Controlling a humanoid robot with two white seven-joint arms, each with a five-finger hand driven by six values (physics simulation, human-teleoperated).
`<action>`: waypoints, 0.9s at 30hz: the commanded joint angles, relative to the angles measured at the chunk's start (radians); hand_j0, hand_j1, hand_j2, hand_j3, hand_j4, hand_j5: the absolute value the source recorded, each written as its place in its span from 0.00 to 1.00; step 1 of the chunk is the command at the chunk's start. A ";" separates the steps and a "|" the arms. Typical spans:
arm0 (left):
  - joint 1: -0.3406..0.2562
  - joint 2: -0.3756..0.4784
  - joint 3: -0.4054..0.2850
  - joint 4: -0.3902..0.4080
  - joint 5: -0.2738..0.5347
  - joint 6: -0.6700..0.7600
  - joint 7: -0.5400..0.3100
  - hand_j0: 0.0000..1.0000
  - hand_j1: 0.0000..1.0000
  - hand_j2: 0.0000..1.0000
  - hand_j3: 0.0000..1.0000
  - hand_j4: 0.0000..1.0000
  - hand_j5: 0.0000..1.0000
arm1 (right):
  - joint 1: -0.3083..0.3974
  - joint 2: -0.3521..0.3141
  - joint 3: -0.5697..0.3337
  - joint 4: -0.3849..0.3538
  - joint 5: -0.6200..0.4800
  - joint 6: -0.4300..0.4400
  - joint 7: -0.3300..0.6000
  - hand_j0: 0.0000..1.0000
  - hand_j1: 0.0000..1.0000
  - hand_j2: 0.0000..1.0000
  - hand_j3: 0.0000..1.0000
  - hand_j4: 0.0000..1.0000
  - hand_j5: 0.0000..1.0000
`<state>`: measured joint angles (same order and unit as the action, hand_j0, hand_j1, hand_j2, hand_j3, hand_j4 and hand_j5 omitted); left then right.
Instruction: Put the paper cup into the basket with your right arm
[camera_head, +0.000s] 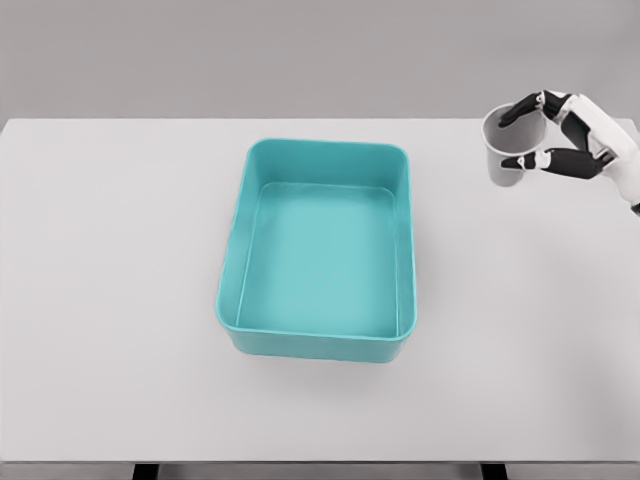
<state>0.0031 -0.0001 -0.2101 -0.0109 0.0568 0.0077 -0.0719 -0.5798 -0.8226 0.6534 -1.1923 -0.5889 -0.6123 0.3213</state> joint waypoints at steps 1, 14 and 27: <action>0.000 0.000 0.000 0.000 0.000 0.000 0.000 1.00 1.00 1.00 1.00 1.00 1.00 | 0.000 0.006 -0.001 -0.046 -0.008 0.001 -0.001 0.49 0.49 0.49 0.49 0.49 0.49; 0.000 0.000 0.000 0.000 0.000 0.000 0.000 1.00 1.00 1.00 1.00 1.00 1.00 | -0.058 0.129 0.009 -0.082 0.009 0.001 -0.001 0.49 0.49 0.49 0.49 0.49 0.49; 0.000 0.000 0.000 0.000 0.000 0.000 0.000 1.00 1.00 1.00 1.00 1.00 1.00 | -0.133 0.226 0.064 -0.082 0.086 0.001 -0.001 0.53 0.53 0.53 0.53 0.53 0.53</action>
<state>0.0031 -0.0001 -0.2100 -0.0109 0.0568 0.0077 -0.0719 -0.7148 -0.6124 0.7094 -1.2741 -0.5134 -0.6122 0.3215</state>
